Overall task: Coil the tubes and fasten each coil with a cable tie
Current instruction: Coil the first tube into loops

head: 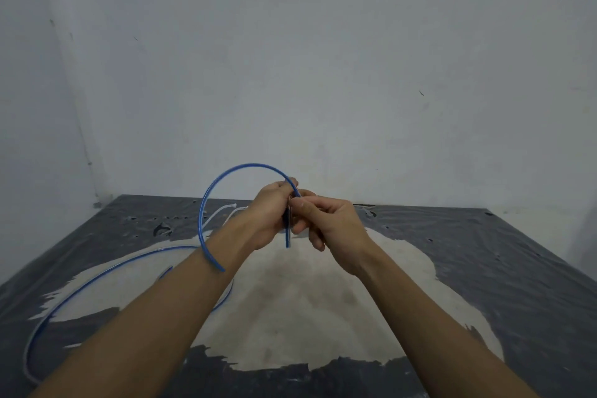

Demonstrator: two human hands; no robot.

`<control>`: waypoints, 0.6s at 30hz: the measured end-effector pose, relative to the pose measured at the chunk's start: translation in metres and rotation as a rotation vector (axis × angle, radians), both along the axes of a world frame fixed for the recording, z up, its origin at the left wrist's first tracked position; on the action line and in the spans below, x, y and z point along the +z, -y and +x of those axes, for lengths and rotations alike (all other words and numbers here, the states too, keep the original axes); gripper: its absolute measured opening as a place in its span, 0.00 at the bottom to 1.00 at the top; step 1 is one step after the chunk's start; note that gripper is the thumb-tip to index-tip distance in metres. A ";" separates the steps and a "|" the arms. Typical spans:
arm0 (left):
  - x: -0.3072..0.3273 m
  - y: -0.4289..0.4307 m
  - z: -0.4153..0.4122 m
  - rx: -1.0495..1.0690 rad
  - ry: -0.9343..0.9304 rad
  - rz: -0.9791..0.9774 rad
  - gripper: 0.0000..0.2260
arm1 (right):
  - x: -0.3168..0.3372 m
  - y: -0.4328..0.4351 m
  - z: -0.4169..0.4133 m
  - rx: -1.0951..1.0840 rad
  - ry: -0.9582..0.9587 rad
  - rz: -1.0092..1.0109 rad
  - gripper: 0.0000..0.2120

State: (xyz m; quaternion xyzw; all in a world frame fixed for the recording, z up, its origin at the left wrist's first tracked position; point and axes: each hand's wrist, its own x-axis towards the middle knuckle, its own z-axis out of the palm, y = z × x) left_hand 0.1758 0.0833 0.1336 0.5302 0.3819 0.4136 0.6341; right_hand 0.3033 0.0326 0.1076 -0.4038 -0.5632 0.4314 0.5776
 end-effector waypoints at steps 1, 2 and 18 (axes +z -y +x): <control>0.000 -0.001 -0.001 0.010 0.035 -0.020 0.17 | 0.000 0.001 -0.002 -0.016 -0.052 -0.009 0.10; 0.001 -0.001 -0.001 0.028 0.080 -0.038 0.17 | 0.000 0.001 -0.003 -0.029 -0.117 -0.025 0.11; 0.002 0.002 -0.007 -0.034 -0.291 0.156 0.10 | 0.013 -0.006 0.003 -0.724 0.573 -0.007 0.33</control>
